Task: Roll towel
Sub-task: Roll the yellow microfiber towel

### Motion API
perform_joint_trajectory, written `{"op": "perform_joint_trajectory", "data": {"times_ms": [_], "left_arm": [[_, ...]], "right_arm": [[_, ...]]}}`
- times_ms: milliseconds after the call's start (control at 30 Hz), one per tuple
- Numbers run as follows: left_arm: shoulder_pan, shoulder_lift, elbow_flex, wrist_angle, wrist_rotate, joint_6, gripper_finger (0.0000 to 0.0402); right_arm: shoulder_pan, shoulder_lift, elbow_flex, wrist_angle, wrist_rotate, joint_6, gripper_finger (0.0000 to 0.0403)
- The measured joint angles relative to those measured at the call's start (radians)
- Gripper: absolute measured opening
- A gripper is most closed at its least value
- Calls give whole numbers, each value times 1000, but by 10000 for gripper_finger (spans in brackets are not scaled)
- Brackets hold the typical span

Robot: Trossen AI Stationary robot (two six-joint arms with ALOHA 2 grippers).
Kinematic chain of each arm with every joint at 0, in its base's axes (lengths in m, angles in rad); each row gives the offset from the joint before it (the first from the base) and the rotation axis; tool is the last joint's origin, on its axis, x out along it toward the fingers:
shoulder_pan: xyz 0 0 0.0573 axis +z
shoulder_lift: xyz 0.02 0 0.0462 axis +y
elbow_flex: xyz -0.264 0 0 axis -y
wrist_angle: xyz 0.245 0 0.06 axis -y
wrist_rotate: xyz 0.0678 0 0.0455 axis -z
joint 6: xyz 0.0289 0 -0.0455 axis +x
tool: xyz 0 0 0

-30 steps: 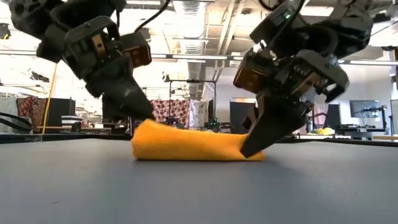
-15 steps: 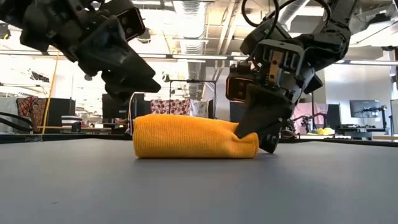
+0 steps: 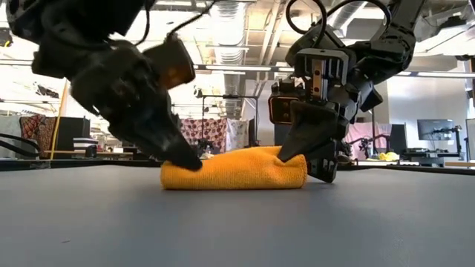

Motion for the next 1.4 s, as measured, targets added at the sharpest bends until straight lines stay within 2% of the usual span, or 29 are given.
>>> {"op": "perform_joint_trajectory", "data": {"times_ms": [167, 433, 767, 1067, 1167, 1300, 1400], "left_arm": [[36, 38, 50, -69, 21, -88, 105], [93, 39, 67, -103, 153, -123, 8], [107, 41, 67, -98, 185, -156, 1], [110, 41, 67, -86, 217, -198, 0], [119, 41, 66, -55, 252, -229, 0], [135, 18, 65, -56, 286, -255, 0], [146, -7, 65, -79, 302, -255, 0]], "right_arm": [[1, 0, -1, 3, 0, -20, 42], [-34, -28, -5, -29, -49, -16, 63], [-48, -86, -5, -140, -55, -52, 71], [-95, -87, -5, -169, -157, -93, 148], [-100, -98, -6, -218, -171, -114, 161], [-80, -156, -21, -269, -138, -190, 162], [-77, -237, -28, -323, -40, -269, 153]]}}
